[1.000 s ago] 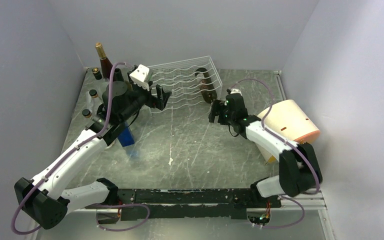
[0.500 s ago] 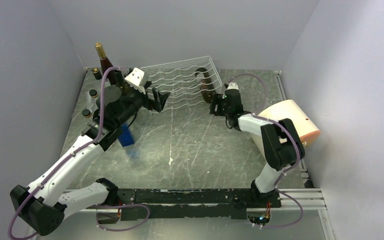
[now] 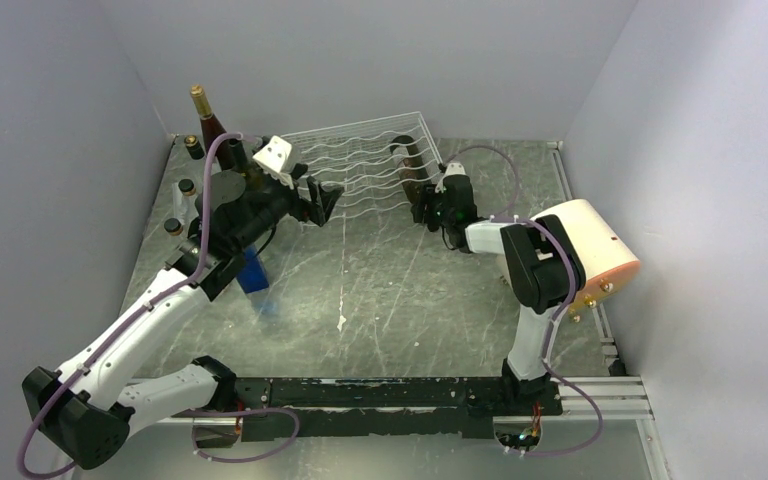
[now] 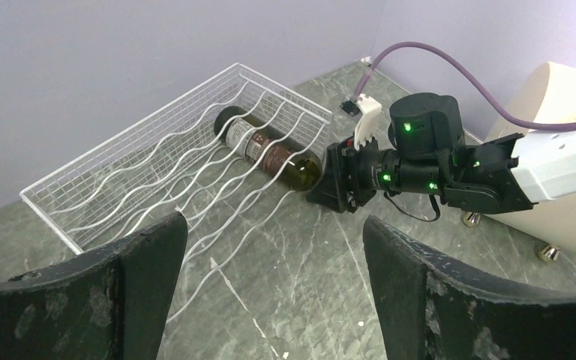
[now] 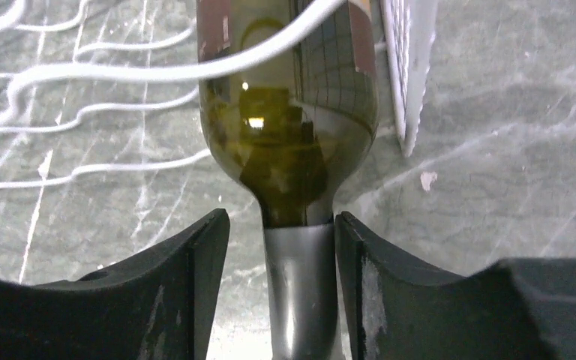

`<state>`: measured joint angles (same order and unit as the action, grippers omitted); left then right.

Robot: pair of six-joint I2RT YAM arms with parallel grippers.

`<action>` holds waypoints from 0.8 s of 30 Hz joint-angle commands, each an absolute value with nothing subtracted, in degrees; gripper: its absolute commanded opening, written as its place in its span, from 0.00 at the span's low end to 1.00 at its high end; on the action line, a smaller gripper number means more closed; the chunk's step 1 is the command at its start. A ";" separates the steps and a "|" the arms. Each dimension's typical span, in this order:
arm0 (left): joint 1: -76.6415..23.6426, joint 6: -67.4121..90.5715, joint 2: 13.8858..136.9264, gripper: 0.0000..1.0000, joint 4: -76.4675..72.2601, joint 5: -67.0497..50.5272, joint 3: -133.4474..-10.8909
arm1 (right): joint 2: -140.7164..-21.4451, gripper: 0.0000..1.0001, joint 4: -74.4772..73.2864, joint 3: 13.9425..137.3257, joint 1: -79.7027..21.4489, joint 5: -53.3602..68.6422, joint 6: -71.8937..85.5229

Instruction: Take the wine bottle off the wine rack

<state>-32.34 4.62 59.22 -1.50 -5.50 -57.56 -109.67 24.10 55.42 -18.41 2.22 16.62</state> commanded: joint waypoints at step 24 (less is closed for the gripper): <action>-32.43 4.60 61.26 0.89 -3.89 -7.30 -56.84 | -98.34 0.04 31.36 43.75 -16.72 8.94 22.78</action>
